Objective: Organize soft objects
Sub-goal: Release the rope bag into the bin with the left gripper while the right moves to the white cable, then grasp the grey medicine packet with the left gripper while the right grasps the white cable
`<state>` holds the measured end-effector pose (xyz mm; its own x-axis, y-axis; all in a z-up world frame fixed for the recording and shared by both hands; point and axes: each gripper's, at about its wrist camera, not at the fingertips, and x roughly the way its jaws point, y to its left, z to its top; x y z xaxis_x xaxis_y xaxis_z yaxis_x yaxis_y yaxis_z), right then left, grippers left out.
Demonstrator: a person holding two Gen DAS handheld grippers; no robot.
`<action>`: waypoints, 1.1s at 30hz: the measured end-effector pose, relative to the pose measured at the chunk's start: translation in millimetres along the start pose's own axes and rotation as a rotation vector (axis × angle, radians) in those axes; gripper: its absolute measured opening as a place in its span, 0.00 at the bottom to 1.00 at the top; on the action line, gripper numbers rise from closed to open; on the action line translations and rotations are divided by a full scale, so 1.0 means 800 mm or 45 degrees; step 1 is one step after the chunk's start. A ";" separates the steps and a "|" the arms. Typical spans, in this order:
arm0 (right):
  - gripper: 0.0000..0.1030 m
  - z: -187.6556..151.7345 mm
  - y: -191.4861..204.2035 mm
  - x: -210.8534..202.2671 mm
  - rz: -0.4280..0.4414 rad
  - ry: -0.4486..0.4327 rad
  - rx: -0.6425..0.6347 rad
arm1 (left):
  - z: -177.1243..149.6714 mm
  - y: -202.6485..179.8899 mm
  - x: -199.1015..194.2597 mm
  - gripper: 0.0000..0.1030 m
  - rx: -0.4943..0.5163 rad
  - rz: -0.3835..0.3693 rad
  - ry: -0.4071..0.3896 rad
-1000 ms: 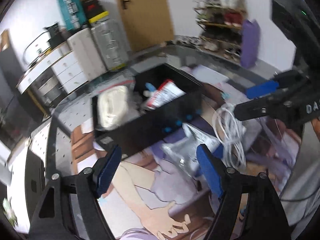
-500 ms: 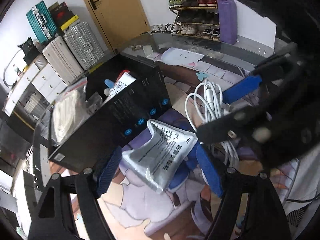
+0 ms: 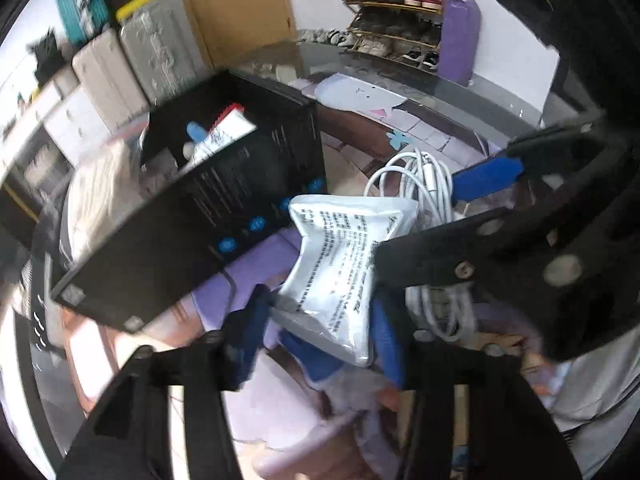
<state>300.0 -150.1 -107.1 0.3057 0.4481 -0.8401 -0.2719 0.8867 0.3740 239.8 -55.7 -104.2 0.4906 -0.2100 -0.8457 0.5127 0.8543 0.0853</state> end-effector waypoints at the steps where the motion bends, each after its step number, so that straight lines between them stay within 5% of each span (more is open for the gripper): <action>1: 0.69 -0.001 0.000 0.001 -0.009 0.001 -0.013 | -0.001 -0.001 -0.001 0.43 -0.011 0.009 0.010; 8: 0.69 -0.005 0.024 0.006 0.022 0.023 -0.114 | -0.024 0.020 -0.019 0.40 -0.178 0.026 0.080; 15: 0.69 -0.006 0.031 0.006 -0.026 0.013 -0.160 | -0.065 0.051 -0.042 0.39 -0.335 0.193 0.138; 20: 0.69 -0.010 0.047 0.015 -0.067 0.037 -0.243 | -0.071 0.045 -0.049 0.64 -0.280 0.100 0.109; 24: 0.69 -0.012 0.052 0.021 -0.104 0.035 -0.267 | -0.065 0.036 -0.056 0.77 -0.221 0.141 0.056; 30: 0.68 -0.007 0.040 0.029 -0.097 0.049 -0.254 | -0.060 0.035 -0.039 0.79 -0.130 0.191 0.102; 33: 0.50 -0.013 0.047 0.028 -0.114 0.074 -0.348 | -0.062 0.038 -0.037 0.79 -0.161 0.182 0.095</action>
<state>286.9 -108.3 -115.8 0.2893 0.3552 -0.8889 -0.4843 0.8553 0.1842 206.0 -0.1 -102.4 0.4964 -0.0505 -0.8666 0.3467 0.9268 0.1446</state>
